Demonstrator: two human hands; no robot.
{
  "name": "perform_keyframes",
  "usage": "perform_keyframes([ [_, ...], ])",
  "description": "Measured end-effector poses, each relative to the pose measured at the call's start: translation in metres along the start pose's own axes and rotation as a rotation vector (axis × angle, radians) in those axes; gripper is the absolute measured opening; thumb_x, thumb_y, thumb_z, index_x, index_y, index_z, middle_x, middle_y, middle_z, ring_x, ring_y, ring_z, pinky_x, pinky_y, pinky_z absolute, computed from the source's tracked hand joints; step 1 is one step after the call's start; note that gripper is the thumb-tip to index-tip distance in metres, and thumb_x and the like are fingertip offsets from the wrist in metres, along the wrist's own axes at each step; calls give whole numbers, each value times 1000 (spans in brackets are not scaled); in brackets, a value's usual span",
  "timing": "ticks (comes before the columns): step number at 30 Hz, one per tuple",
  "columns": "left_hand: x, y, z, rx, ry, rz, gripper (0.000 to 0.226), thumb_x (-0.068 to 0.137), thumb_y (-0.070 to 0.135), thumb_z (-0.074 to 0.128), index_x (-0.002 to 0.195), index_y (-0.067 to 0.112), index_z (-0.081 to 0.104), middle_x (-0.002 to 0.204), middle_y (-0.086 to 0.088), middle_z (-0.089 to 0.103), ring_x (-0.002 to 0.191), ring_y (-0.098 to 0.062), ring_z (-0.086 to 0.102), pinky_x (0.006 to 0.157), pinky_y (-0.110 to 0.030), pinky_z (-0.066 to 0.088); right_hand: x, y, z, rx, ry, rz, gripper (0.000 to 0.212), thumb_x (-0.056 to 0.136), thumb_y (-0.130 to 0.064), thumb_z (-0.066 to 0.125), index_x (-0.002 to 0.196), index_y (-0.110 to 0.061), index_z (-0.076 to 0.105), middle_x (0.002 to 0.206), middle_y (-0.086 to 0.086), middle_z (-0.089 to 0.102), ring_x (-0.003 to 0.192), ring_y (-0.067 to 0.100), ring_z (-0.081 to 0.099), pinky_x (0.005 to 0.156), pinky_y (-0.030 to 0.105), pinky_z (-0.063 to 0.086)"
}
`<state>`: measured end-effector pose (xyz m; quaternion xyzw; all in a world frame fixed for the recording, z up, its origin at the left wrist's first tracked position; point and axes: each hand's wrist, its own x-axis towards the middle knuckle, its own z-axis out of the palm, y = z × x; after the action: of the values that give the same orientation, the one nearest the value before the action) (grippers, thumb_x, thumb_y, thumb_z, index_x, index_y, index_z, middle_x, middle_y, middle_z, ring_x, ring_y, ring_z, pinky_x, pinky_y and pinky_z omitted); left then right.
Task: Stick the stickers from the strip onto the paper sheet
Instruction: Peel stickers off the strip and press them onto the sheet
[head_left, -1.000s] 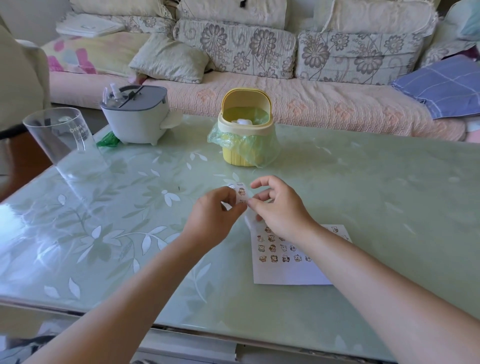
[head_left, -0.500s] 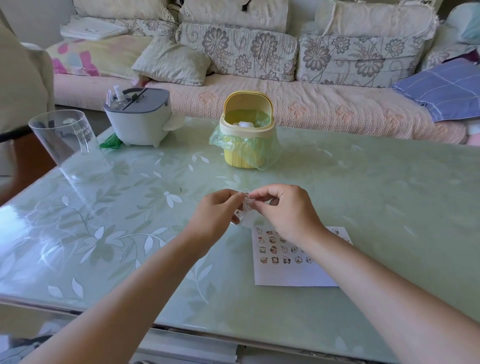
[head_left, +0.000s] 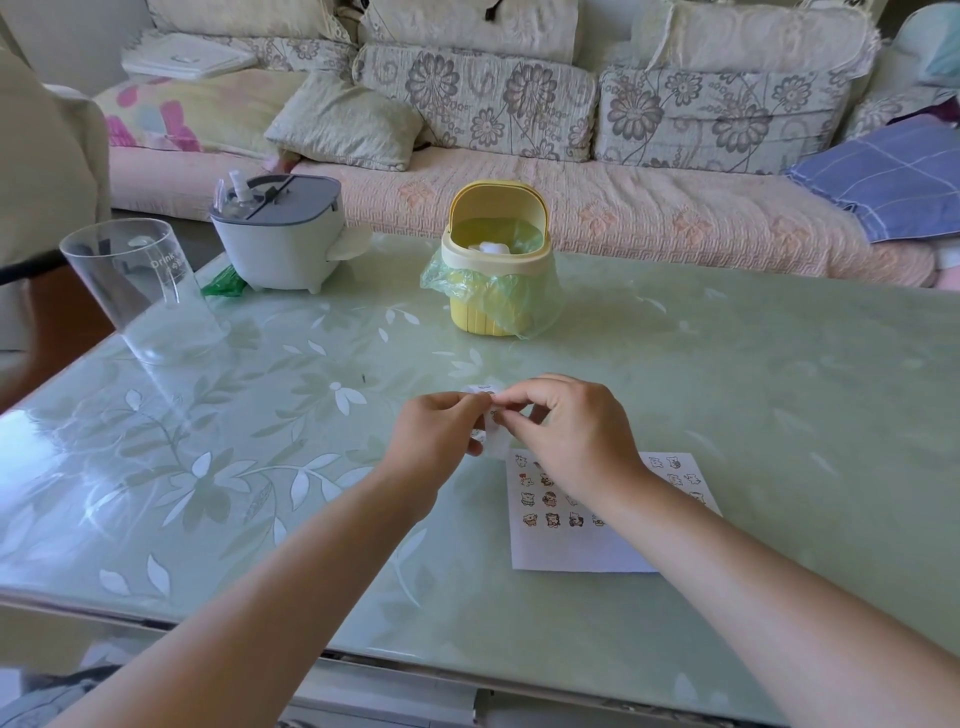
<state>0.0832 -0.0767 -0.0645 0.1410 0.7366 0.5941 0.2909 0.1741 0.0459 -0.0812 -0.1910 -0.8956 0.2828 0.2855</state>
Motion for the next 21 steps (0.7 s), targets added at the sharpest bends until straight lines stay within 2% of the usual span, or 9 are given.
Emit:
perform_keyframes([
  [2, -1, 0, 1, -7, 4, -17, 20, 93, 30, 60, 84, 20, 75, 67, 11, 67, 60, -11, 59, 50, -17, 37, -1, 0, 1, -11, 9, -10, 9, 84, -29, 78, 90, -35, 78, 81, -19, 70, 68, 5, 62, 65, 27, 52],
  [5, -3, 1, 1, -12, 15, -29, 20, 93, 28, 60, 81, 20, 74, 60, 14, 67, 59, -10, 58, 45, -12, 35, -1, 0, 2, -42, 7, -51, 10, 83, -26, 78, 88, -34, 78, 79, -19, 66, 65, 7, 60, 62, 26, 50],
  [9, -4, 1, 0, 3, 22, -32, 20, 92, 27, 60, 80, 19, 74, 58, 15, 66, 61, -11, 57, 47, -16, 35, -2, -2, 2, -60, 0, -83, 6, 84, -28, 77, 85, -33, 75, 79, -21, 64, 63, 6, 57, 60, 26, 48],
  [14, -5, 3, -1, -40, 17, -39, 19, 90, 26, 62, 74, 19, 72, 60, 11, 65, 58, -11, 56, 41, -10, 35, -2, 0, 2, -45, 16, -88, 15, 86, -30, 75, 99, -38, 76, 76, -24, 62, 64, 4, 56, 58, 16, 40],
  [17, -5, 5, -2, -44, 10, -78, 18, 88, 27, 62, 74, 19, 71, 59, 12, 65, 63, -13, 60, 49, -18, 36, -3, 2, 2, -80, 78, -151, 12, 84, -29, 79, 94, -36, 79, 72, -27, 58, 60, -3, 51, 55, 11, 33],
  [21, -2, 3, -3, -56, 5, -134, 18, 87, 29, 62, 72, 19, 68, 65, 9, 68, 65, -14, 62, 55, -25, 31, -6, 0, 3, -127, 162, -323, 7, 84, -26, 75, 88, -28, 80, 83, -13, 70, 63, 3, 57, 51, 22, 45],
])
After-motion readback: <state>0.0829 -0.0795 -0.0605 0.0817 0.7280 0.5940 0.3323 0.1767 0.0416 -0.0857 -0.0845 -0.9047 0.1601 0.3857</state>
